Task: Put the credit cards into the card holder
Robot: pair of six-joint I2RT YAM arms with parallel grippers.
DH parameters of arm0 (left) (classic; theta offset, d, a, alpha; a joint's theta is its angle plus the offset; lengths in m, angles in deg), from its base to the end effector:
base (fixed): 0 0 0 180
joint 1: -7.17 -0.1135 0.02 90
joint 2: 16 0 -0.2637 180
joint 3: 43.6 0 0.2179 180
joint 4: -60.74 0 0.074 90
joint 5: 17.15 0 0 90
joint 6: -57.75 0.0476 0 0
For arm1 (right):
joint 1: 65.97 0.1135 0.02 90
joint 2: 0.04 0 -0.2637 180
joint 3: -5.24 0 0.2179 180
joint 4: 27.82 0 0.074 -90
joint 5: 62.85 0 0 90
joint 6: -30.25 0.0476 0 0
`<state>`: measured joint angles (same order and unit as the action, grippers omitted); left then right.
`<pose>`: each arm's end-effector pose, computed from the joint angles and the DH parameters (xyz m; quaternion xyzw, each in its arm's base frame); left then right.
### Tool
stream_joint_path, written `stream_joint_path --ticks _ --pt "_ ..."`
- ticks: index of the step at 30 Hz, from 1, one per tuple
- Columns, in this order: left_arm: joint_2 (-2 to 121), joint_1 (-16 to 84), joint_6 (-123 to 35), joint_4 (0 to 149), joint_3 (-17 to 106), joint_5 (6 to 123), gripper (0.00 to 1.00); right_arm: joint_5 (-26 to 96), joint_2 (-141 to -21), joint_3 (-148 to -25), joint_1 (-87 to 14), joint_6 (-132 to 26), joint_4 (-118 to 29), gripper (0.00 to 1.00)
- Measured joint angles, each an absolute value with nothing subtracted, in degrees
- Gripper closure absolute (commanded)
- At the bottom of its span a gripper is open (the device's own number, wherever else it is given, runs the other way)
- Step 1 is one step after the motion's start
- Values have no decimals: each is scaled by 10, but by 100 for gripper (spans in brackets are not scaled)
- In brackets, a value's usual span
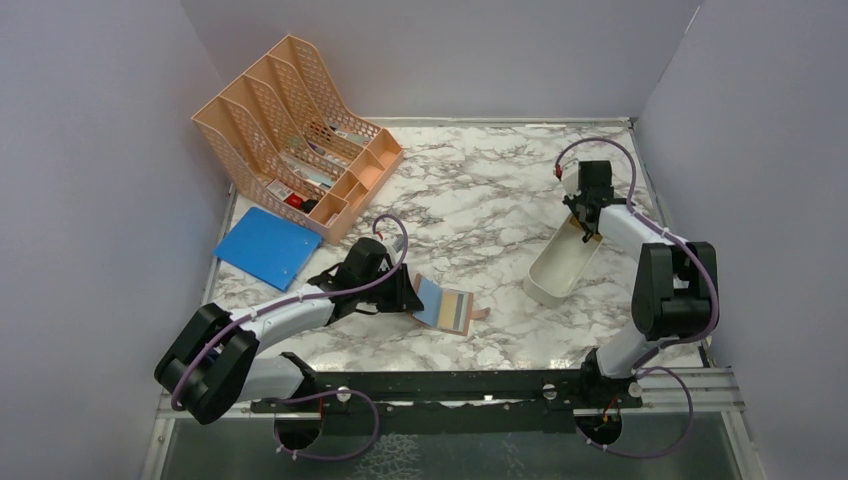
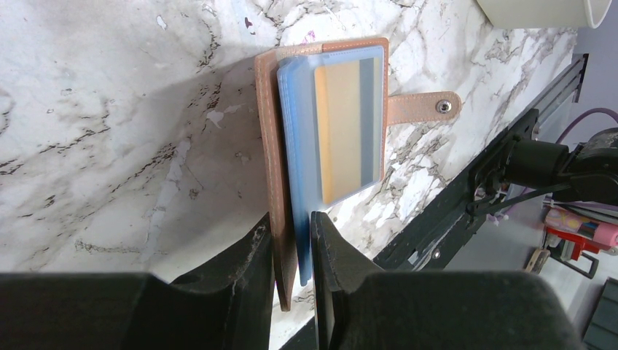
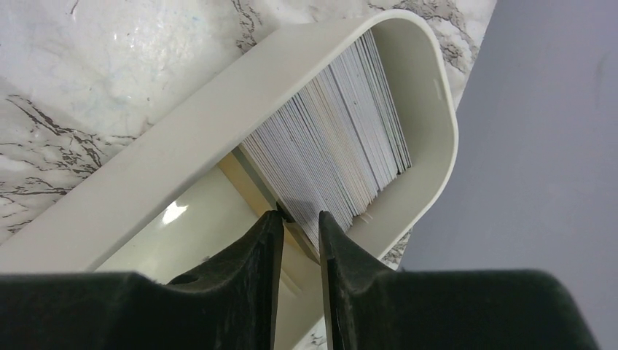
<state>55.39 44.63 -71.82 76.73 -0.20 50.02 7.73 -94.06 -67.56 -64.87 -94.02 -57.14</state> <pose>0.1579 -0.1443 0.1793 0.0607 0.9035 -0.3811 0.1864 0.3174 -0.0097 0.2059 -0.2276 0.9013 -0.2471 0.2736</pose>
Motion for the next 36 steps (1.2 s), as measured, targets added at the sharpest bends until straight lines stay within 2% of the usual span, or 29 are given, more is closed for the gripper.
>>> stream_joint_path --ticks 7,13,22,27,29,36 --pt "554 446 -718 767 -2 500 74 77 -923 -676 -649 -936 -571 74" --pt "554 446 -718 767 -2 500 74 77 -923 -676 -649 -934 -575 89" --pt "554 446 -718 767 -2 500 75 103 -920 -696 -649 -917 -637 99" --pt "554 446 -722 765 -3 501 95 141 -906 -715 -649 -893 -692 99" --pt "554 446 -726 758 -7 500 99 151 -896 -716 -649 -882 -707 99" --pt "554 445 -743 736 -20 498 100 163 -841 -735 -649 -853 -749 99"
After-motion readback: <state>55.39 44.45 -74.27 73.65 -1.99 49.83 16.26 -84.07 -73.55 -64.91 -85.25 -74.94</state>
